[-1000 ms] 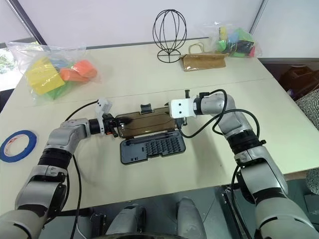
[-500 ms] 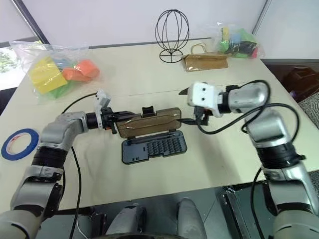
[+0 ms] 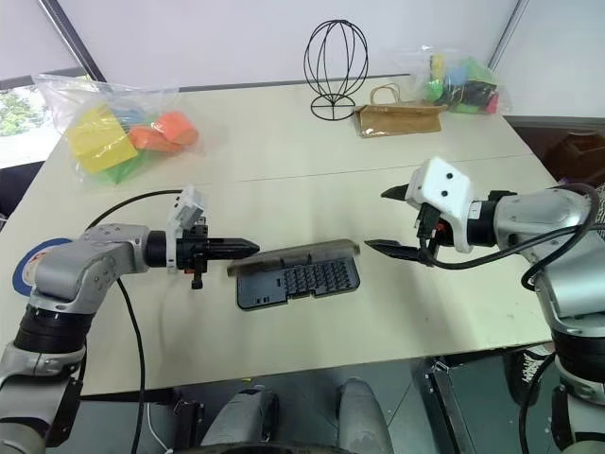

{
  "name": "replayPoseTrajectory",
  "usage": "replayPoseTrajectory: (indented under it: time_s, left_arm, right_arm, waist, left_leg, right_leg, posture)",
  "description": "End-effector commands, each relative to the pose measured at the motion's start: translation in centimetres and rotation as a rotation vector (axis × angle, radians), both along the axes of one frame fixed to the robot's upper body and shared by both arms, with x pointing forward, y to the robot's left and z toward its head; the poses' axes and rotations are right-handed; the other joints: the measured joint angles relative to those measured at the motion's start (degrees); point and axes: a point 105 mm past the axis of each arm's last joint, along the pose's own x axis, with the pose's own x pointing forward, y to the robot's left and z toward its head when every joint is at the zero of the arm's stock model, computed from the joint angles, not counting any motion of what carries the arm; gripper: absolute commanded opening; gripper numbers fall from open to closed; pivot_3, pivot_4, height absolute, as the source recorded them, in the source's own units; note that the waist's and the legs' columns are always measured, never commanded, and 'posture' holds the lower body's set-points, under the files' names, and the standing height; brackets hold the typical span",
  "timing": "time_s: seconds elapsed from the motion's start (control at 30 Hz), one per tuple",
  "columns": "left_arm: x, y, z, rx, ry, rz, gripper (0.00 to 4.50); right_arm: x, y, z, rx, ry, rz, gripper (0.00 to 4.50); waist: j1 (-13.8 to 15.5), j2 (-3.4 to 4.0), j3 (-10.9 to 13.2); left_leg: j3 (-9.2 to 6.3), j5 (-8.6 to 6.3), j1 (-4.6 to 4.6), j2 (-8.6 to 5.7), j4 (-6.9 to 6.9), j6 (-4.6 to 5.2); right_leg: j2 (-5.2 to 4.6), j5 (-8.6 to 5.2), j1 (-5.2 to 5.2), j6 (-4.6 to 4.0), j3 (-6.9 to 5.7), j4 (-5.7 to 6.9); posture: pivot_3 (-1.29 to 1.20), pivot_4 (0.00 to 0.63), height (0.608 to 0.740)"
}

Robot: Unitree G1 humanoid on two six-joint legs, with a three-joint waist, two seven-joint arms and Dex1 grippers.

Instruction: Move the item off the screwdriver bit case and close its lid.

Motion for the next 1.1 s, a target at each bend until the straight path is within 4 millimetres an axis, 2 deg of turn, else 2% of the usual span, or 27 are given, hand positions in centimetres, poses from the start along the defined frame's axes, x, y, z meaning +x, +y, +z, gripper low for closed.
replayPoseTrajectory:
  time_s: [0.03, 0.17, 0.27, 0.37, 0.4, 0.43, 0.47, 0.67, 0.7, 0.93, 1.1]
  left_arm:
    - [0.0, 0.0, -0.3, 0.036, -0.023, -0.029, 0.00]
    - [0.8, 0.1, -0.5, 0.051, -0.039, -0.030, 0.00]
    - [1.9, -0.1, 0.1, 0.041, -0.067, -0.016, 0.00]
    - [3.4, -0.8, 1.1, 0.014, -0.093, -0.006, 0.00]
    - [4.0, -1.1, 1.5, 0.008, -0.106, -0.008, 0.00]
    - [4.5, -1.5, 1.8, 0.004, -0.118, -0.012, 0.00]
    - [4.8, -1.8, 1.9, 0.004, -0.125, -0.018, 0.00]
    - [6.4, -3.6, 1.0, 0.036, -0.139, -0.069, 0.00]
    - [6.5, -3.9, 0.6, 0.045, -0.139, -0.079, 0.00]
    - [6.1, -5.1, -1.5, 0.086, -0.132, -0.144, 0.00]
    - [6.0, -5.5, -2.2, 0.086, -0.122, -0.140, 0.00]
  right_arm:
    - [-0.5, 1.5, 1.4, 0.064, -0.040, 0.033, 4.45]
    - [-0.9, 3.4, 0.7, 0.133, 0.008, 0.066, 4.45]
    - [-0.9, 4.1, 0.2, 0.188, 0.052, 0.060, 4.45]
    - [-2.0, 5.3, -1.2, 0.200, 0.136, 0.119, 4.45]
    - [-2.7, 5.8, -2.0, 0.184, 0.171, 0.159, 3.97]
    - [-3.3, 6.1, -2.7, 0.175, 0.211, 0.190, 3.76]
    - [-3.7, 6.3, -3.1, 0.172, 0.239, 0.209, 3.29]
    - [-4.4, 7.8, -6.1, 0.152, 0.343, 0.267, 0.22]
    - [-4.5, 7.9, -6.6, 0.151, 0.360, 0.271, 0.04]
    - [-4.1, 8.5, -9.2, 0.132, 0.409, 0.261, 0.04]
    - [-3.9, 8.5, -11.0, 0.105, 0.434, 0.232, 0.04]
  waist:
    - [0.10, -0.01, 0.00]
    - [0.12, -0.01, 0.01]
    - [0.28, -0.05, 0.03]
    - [0.35, -0.07, 0.04]
    - [0.40, -0.08, 0.04]
    - [0.33, -0.11, 0.06]
    - [0.24, -0.12, 0.07]
    - [-0.22, -0.13, 0.07]
    - [-0.21, -0.13, 0.07]
    - [-0.01, -0.14, 0.08]
    - [0.07, -0.14, 0.08]
  left_leg:
    - [0.00, 0.00, -0.01, 0.00, 0.00, 0.00]
    - [-0.01, 0.00, -0.01, 0.00, -0.01, 0.00]
    - [-0.02, 0.00, -0.02, 0.00, 0.01, 0.00]
    - [-0.03, 0.00, -0.05, -0.03, 0.04, 0.00]
    - [-0.04, 0.00, -0.06, -0.04, 0.06, 0.00]
    - [-0.07, 0.00, -0.06, -0.04, 0.07, 0.00]
    - [-0.08, 0.00, -0.07, -0.03, 0.07, 0.00]
    - [-0.05, -0.01, -0.04, -0.03, 0.11, 0.03]
    - [-0.06, -0.01, -0.02, -0.03, 0.11, 0.03]
    - [-0.08, -0.02, -0.11, -0.03, 0.26, 0.04]
    - [-0.10, -0.07, -0.18, -0.03, 0.41, 0.13]
  right_leg:
    - [0.00, 0.00, 0.00, 0.00, 0.00, 0.00]
    - [0.00, 0.00, 0.01, 0.00, -0.01, -0.02]
    - [0.00, 0.00, 0.01, 0.00, -0.02, -0.02]
    - [-0.01, 0.00, 0.02, 0.00, -0.03, -0.04]
    - [-0.01, 0.00, 0.03, 0.00, -0.04, -0.04]
    - [-0.01, 0.00, 0.04, 0.00, -0.08, -0.04]
    - [0.00, 0.00, 0.04, 0.00, -0.09, -0.04]
    - [0.02, 0.00, 0.05, 0.00, -0.09, -0.01]
    - [0.03, 0.00, 0.04, 0.00, -0.09, 0.01]
    - [0.04, 0.00, 0.04, 0.00, -0.10, 0.01]
    - [0.04, 0.00, 0.05, 0.00, -0.12, 0.01]
  posture:
    - [0.00, 0.150, 0.740]
    - [0.00, 0.150, 0.740]
    - [0.00, 0.150, 0.740]
    - [0.00, 0.150, 0.740]
    - [0.00, 0.150, 0.740]
    - [0.00, 0.150, 0.740]
    - [0.00, 0.150, 0.740]
    - [0.00, 0.150, 0.740]
    - [0.00, 0.150, 0.740]
    - [0.00, 0.150, 0.740]
    - [0.00, 0.150, 0.740]
